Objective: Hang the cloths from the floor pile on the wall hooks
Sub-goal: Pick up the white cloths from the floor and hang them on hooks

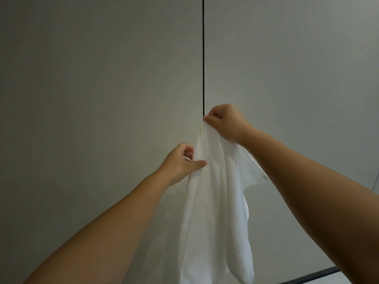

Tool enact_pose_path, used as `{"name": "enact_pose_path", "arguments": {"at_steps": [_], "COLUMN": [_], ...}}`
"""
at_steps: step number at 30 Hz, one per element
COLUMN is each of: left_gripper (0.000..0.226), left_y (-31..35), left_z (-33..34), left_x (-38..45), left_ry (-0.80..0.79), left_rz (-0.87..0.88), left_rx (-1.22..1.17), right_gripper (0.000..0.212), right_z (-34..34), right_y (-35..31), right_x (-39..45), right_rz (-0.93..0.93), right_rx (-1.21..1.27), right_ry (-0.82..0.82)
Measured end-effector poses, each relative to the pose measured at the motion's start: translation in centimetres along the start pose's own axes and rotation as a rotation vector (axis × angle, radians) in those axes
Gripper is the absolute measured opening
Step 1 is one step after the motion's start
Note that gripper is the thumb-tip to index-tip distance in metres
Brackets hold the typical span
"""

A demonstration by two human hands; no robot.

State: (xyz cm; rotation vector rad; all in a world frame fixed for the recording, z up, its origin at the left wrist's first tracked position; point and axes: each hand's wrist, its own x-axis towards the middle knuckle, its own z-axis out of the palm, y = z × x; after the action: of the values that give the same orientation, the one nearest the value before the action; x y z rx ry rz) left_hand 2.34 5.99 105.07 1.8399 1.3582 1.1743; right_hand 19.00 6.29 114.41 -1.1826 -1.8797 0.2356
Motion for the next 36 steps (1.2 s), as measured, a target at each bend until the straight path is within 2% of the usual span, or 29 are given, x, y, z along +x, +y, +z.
{"name": "enact_pose_path", "arguments": {"at_steps": [3,6,9,12,17,20,24,31,34,36], "left_gripper": [0.042,0.029,0.018,0.032,0.027,0.028,0.032,0.04,0.041,0.045], "left_y": [0.6,0.3,-0.7,-1.5,0.9,2.5,3.6,3.4,2.8,2.2], "left_z": [1.8,3.3,4.0,3.8,0.8,-0.5,-0.7,-1.5,-2.1,-2.5], "left_x": [-0.2,-0.2,-0.4,-0.6,0.0,0.5,0.6,-0.3,-0.7,-1.0], "left_ry": [-0.003,0.022,0.071,0.045,-0.001,-0.09,-0.169,-0.256,-0.242,-0.232], "left_rz": [0.018,0.015,-0.07,-0.139,-0.099,-0.07,-0.072,-0.082,-0.09,-0.093], "left_rx": [0.013,0.039,-0.095,-0.221,-0.406,-0.412,-0.349,-0.336,-0.339,-0.342], "right_gripper": [0.025,0.025,0.025,0.021,0.019,0.011,0.011,0.01,0.007,0.012], "right_z": [-0.5,-1.3,-2.7,-4.2,-4.9,-3.5,-1.0,1.7,2.7,3.1], "right_y": [-0.3,-0.2,0.5,2.3,6.8,7.6,6.5,4.0,3.1,2.3], "right_x": [0.0,-0.1,-0.3,-0.8,-3.0,-4.4,-5.3,-4.7,-4.3,-4.1], "right_rz": [-0.005,-0.003,0.004,0.025,0.139,0.193,0.14,0.051,0.034,0.031], "right_rx": [-0.019,-0.031,-0.078,-0.165,-0.21,-0.15,0.045,0.285,0.305,0.308], "right_ry": [0.001,0.03,0.054,0.057,-0.055,-0.172,-0.27,-0.168,-0.149,-0.131]}}
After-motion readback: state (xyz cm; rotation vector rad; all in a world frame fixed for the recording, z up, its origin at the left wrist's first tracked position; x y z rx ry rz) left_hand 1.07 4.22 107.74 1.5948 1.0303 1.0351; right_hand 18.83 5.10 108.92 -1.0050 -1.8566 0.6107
